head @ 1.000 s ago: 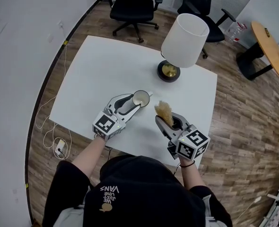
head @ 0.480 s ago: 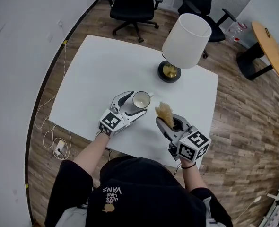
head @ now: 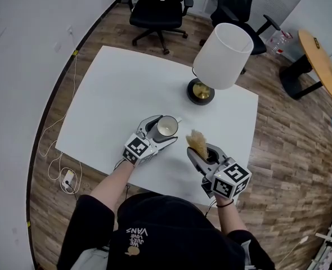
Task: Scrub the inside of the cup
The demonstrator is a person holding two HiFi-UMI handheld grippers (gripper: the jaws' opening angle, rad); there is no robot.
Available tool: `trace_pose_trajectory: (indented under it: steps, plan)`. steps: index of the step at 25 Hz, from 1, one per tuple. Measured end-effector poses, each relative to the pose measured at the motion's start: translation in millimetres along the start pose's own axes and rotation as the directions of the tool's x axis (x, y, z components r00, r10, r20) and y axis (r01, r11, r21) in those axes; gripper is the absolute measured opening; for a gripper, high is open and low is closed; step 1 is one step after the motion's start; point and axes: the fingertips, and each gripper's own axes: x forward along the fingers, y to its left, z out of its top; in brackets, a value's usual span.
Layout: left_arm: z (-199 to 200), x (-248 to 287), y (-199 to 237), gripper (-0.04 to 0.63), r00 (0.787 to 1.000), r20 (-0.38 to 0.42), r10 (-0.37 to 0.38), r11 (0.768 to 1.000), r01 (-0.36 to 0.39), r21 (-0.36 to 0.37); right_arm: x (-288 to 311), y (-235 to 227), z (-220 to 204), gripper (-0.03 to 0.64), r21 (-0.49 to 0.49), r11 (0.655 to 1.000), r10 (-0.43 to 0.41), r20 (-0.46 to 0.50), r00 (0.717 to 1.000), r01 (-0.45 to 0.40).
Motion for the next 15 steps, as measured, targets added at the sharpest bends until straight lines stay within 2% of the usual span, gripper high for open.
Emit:
trace_pose_trajectory:
  steps: [10, 15]
  plan:
    - [-17, 20, 1, 0.397, 0.993, -0.113, -0.034, 0.999, 0.034, 0.002, 0, -4, -2, 0.094, 0.007, 1.000, -0.003, -0.006, 1.000, 0.003]
    - [-18, 21, 1, 0.397, 0.992, -0.120, -0.033, 0.999, 0.034, 0.003, 0, -5, -1, 0.094, 0.005, 1.000, -0.002, -0.001, 1.000, 0.002]
